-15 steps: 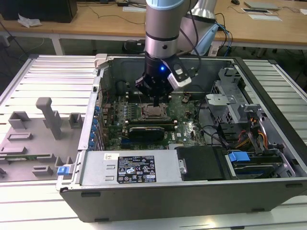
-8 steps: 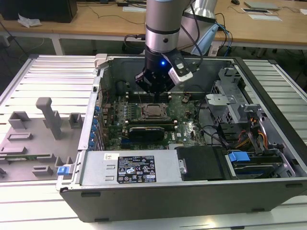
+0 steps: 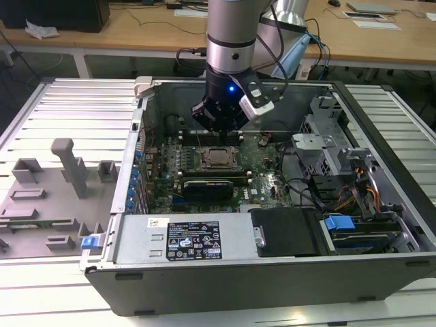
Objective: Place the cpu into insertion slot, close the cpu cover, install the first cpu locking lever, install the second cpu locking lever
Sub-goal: 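Install the first cpu locking lever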
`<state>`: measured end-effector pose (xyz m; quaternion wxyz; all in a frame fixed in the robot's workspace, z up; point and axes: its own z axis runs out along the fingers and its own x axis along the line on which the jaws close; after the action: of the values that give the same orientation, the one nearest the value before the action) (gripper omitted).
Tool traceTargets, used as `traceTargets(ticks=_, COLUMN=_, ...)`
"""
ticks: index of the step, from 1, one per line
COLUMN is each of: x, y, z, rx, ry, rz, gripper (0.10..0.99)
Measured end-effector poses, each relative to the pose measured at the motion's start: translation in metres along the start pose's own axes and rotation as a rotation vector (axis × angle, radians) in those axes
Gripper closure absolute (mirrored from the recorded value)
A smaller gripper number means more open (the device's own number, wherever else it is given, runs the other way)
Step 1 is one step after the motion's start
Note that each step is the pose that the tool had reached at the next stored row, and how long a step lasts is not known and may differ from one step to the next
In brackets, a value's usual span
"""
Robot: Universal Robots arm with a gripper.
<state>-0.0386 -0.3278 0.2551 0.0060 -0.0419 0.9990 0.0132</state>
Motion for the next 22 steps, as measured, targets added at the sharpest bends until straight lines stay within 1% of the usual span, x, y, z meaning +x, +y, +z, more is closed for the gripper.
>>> traceTargets(ticks=6, x=0.0002, y=0.0001, z=-0.0004, rx=0.0, ry=0.0001, rz=0.0, gripper=0.98)
traceTargets(ticks=10, x=0.0066, y=0.0006, z=-0.0004, rx=0.0, ry=-0.0011, rz=0.0, gripper=0.98)
traceTargets(ticks=12, x=0.0145, y=0.0014, z=-0.0005, rx=0.0, ry=-0.0038, rz=0.0, gripper=0.98)
traceTargets(ticks=14, x=0.0248, y=0.0024, z=-0.0006, rx=0.001, ry=-0.008, rz=0.0, gripper=0.98)
traceTargets(ticks=16, x=0.0316, y=0.003, z=-0.0007, rx=0.001, ry=-0.011, rz=0.0, gripper=0.98)
traceTargets(ticks=17, x=0.0395, y=0.0038, z=-0.0008, rx=0.001, ry=-0.0147, rz=0.0, gripper=0.98)
traceTargets(ticks=19, x=0.046, y=0.0044, z=-0.0008, rx=0.002, ry=-0.0181, rz=-0.001, gripper=0.98)
traceTargets(ticks=21, x=0.0559, y=0.0053, z=-0.0009, rx=0.002, ry=-0.0251, rz=-0.001, gripper=0.98)
traceTargets(ticks=22, x=0.0582, y=0.0055, z=-0.001, rx=-0.001, ry=-0.0278, rz=-0.001, gripper=0.98)
